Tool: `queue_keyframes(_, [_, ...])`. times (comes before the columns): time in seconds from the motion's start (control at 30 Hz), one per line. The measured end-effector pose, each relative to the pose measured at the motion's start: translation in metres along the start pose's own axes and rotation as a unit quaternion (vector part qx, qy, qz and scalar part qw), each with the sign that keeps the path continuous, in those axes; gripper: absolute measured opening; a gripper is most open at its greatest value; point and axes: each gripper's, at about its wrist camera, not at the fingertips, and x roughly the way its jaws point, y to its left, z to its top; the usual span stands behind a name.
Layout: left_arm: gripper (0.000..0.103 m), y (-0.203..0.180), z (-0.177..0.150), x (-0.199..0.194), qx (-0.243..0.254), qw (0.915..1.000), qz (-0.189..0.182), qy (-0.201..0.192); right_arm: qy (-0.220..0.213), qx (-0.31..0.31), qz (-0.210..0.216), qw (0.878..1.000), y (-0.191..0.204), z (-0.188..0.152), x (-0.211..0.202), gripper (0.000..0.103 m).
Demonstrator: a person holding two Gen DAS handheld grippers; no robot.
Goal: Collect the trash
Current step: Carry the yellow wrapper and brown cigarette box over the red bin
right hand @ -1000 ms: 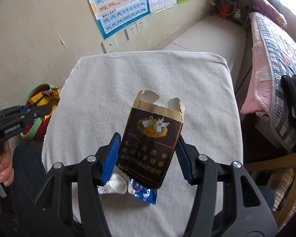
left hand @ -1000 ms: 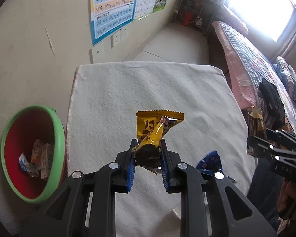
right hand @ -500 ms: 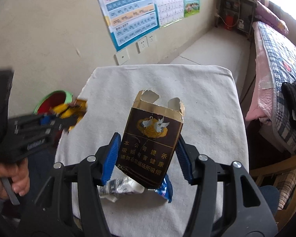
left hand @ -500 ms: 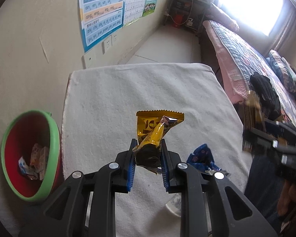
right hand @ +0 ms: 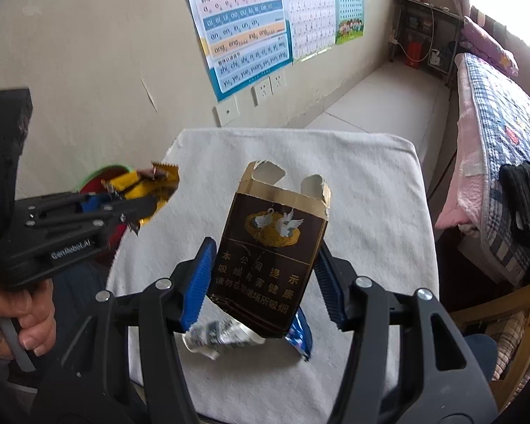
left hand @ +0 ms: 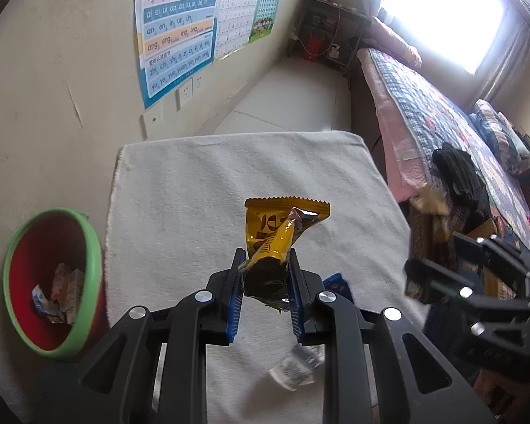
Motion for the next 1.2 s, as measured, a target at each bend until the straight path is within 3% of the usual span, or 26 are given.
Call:
queue_keyframes(0.4, [0.021, 0.074, -0.007, -0.031, -0.098, 0.9938, 0.028, -0.044, 0.025, -0.04, 0.039, 0.998, 0.037, 0.026, 0.016, 0.054])
queue_keyframes(0.77, [0.021, 0.137, -0.02, -0.056, -0.164, 0.9817, 0.065, -0.073, 0.06, -0.152, 0.079, 0.983, 0.13, 0.06, 0.053, 0.054])
queue_keyframes(0.93, [0.021, 0.171, -0.027, -0.067, -0.188, 0.9762, 0.083, -0.069, 0.064, -0.162, 0.106, 0.979, 0.172, 0.07, 0.065, 0.054])
queue_keyframes(1.2, [0.021, 0.212, -0.037, -0.078, -0.217, 0.9682, 0.099, -0.077, 0.073, -0.213, 0.113, 0.968, 0.223, 0.083, 0.081, 0.054])
